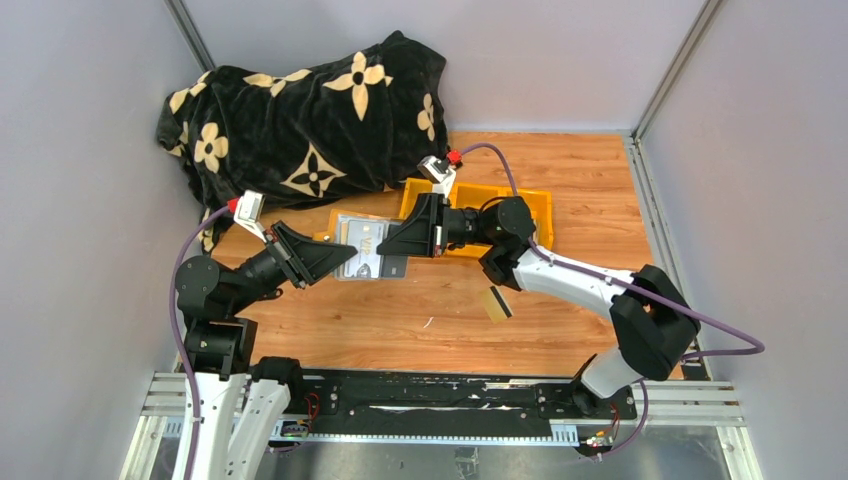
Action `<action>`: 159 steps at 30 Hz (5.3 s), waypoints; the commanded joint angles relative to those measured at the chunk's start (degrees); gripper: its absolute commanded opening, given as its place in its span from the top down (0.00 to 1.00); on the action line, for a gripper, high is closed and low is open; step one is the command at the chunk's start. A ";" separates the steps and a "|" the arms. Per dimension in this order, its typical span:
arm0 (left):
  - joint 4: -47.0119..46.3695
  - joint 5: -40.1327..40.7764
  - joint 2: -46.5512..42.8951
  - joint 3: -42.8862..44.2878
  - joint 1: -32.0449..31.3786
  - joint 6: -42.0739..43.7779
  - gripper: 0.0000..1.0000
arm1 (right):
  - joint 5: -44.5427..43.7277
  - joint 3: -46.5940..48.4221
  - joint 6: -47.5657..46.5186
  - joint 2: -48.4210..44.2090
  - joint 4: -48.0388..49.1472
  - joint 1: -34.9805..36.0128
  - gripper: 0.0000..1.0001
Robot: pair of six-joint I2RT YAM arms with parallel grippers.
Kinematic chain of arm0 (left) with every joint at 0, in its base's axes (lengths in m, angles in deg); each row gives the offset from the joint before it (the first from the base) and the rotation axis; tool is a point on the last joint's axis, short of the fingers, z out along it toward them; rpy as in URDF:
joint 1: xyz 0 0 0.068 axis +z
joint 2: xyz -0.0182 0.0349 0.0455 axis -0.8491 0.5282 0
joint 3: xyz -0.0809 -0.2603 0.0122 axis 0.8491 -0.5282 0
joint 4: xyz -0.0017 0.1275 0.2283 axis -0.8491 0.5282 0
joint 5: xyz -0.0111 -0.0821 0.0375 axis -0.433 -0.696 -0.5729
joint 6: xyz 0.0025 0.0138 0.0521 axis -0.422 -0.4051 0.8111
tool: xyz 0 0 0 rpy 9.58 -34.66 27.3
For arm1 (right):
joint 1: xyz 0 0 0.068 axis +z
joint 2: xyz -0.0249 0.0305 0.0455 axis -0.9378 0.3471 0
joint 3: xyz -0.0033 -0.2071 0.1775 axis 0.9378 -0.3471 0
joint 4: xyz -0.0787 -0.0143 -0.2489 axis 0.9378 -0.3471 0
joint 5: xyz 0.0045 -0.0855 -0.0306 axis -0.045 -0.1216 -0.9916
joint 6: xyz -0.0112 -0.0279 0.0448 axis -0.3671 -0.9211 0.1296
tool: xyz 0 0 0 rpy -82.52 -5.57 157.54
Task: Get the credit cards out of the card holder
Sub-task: Remove the credit card from the card holder.
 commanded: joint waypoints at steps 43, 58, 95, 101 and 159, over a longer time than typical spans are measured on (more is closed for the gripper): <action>1.72 3.31 -0.59 3.92 0.01 2.10 0.88 | -10.06 -0.58 5.54 2.48 11.28 2.35 0.84; 0.47 3.10 -0.68 3.75 -0.01 -0.83 0.67 | -9.45 -4.50 6.32 1.40 15.70 2.08 1.00; 2.36 5.10 -0.68 4.63 -0.01 -0.13 0.90 | -8.83 -6.57 2.18 -1.99 12.07 2.71 0.52; 2.94 5.27 -0.68 5.16 -0.01 0.04 0.91 | -10.81 -5.95 1.04 -0.76 9.47 3.77 0.44; -5.05 -1.16 -3.08 -4.98 -0.03 -4.03 0.80 | -11.85 1.22 6.68 1.92 16.07 3.47 1.00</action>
